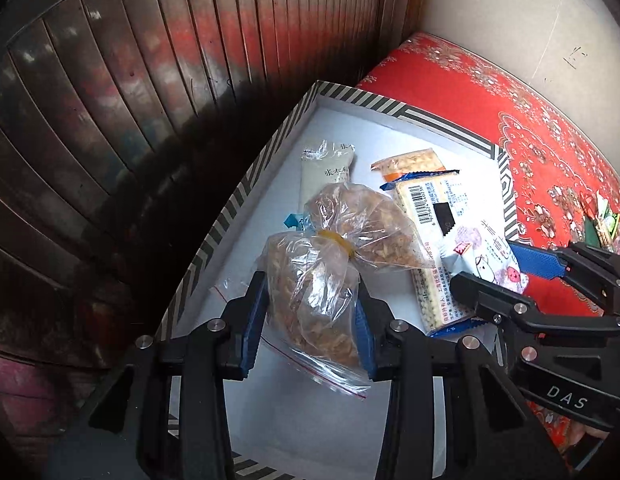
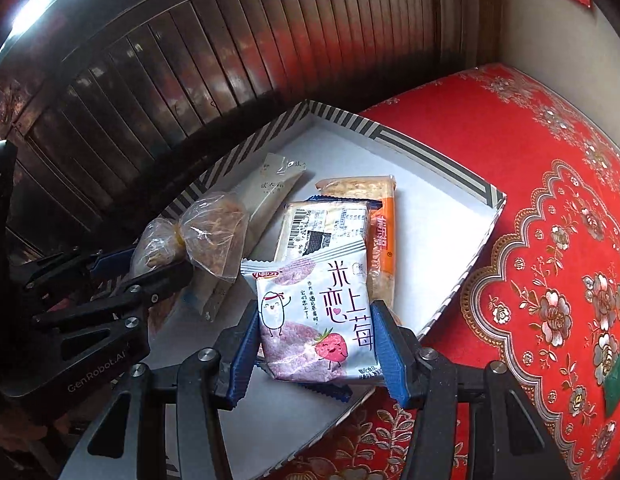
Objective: Organize snacks
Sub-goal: 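Lower both snacks into the white box and open both tools, then move both tools back to the snack pile on the bed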
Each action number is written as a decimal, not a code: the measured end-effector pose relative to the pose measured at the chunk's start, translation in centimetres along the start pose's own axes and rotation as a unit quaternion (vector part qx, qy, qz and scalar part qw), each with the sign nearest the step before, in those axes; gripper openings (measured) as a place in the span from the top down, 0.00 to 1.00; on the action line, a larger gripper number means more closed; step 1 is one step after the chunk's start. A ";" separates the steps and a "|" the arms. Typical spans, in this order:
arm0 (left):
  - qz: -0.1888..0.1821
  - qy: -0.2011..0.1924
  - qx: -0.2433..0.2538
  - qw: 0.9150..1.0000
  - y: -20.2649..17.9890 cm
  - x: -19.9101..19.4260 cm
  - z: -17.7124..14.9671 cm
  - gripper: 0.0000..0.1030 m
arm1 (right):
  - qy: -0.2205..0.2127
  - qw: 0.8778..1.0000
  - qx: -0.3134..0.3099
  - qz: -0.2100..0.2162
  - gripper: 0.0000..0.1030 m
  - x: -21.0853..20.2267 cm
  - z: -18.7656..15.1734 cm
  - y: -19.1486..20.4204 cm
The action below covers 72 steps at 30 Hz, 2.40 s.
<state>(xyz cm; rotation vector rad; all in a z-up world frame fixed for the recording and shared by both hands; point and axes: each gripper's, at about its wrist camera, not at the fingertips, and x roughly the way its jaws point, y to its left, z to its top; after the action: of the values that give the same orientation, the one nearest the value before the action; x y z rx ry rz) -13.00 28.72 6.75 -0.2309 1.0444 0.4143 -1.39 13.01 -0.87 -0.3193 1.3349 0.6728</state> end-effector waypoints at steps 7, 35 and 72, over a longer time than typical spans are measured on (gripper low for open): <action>-0.002 0.000 -0.001 1.000 -0.2 -0.4 0.5 0.56 | -0.009 0.999 0.018 0.027 0.44 -1.4 -0.8 -0.3; -0.105 -0.069 0.137 0.983 -17.9 -4.8 3.6 0.38 | -0.075 0.973 0.146 -0.162 0.28 -13.7 -8.7 -13.0; -0.165 0.039 0.207 0.964 -34.5 0.0 4.1 0.38 | -0.086 0.949 0.261 -0.153 0.26 -19.1 -17.1 -27.5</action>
<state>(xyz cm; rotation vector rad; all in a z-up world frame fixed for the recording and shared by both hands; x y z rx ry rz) 5.29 -0.73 8.43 -0.0420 1.1208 -0.1184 0.50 -23.20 9.18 -0.0320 1.2108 0.0713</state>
